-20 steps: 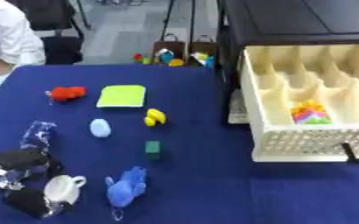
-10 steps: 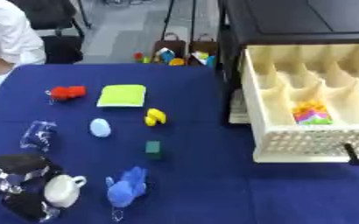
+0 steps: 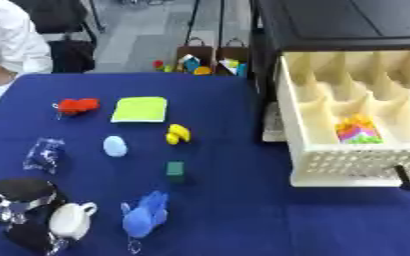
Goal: Pick up objects from table and place into drawer.
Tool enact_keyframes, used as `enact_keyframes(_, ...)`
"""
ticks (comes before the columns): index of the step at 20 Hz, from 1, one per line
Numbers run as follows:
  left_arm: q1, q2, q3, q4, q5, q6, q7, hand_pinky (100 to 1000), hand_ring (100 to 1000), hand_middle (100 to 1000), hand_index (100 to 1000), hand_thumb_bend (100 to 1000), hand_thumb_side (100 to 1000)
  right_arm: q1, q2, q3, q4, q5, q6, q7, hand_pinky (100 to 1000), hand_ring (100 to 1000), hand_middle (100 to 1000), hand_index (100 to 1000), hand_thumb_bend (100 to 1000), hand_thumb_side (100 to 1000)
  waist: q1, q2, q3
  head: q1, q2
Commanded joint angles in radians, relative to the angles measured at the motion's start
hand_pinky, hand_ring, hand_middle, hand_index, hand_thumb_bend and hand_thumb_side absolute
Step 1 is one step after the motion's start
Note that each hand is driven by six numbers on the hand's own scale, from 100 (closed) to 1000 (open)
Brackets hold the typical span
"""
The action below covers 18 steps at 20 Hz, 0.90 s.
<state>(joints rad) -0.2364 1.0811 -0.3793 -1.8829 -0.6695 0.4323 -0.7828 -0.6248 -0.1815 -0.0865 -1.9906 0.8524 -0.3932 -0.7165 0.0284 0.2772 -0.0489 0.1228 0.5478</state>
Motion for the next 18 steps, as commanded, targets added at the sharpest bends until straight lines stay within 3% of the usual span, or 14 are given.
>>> enact_keyframes(1,-0.010,0.019,0.013,-0.017,0.010,0.129,-0.124,544,646,649,850,553,594,-0.013,-0.012,-0.004,-0.009,-0.006,-0.002,-0.008,631,670,682,774,100,1000,0.000,-0.014,0.002,0.002,-0.009)
enact_keyframes(9,-0.012,0.020,0.012,-0.024,0.029,0.140,-0.124,543,644,644,842,550,600,-0.012,-0.012,-0.004,-0.009,-0.006,0.000,-0.009,631,671,682,775,100,1000,0.000,-0.015,0.002,0.003,-0.011)
enact_keyframes(10,-0.013,0.021,0.012,-0.025,0.025,0.139,-0.124,502,608,601,782,467,612,-0.012,-0.011,-0.004,-0.009,-0.007,0.000,-0.010,632,671,682,775,100,999,0.000,-0.015,0.002,0.003,-0.012)
enact_keyframes(18,-0.015,0.018,0.017,-0.041,-0.006,0.139,-0.124,463,577,561,733,382,647,-0.012,-0.011,-0.005,-0.009,-0.012,0.002,-0.019,632,671,682,775,100,999,-0.002,-0.014,0.003,0.004,-0.014)
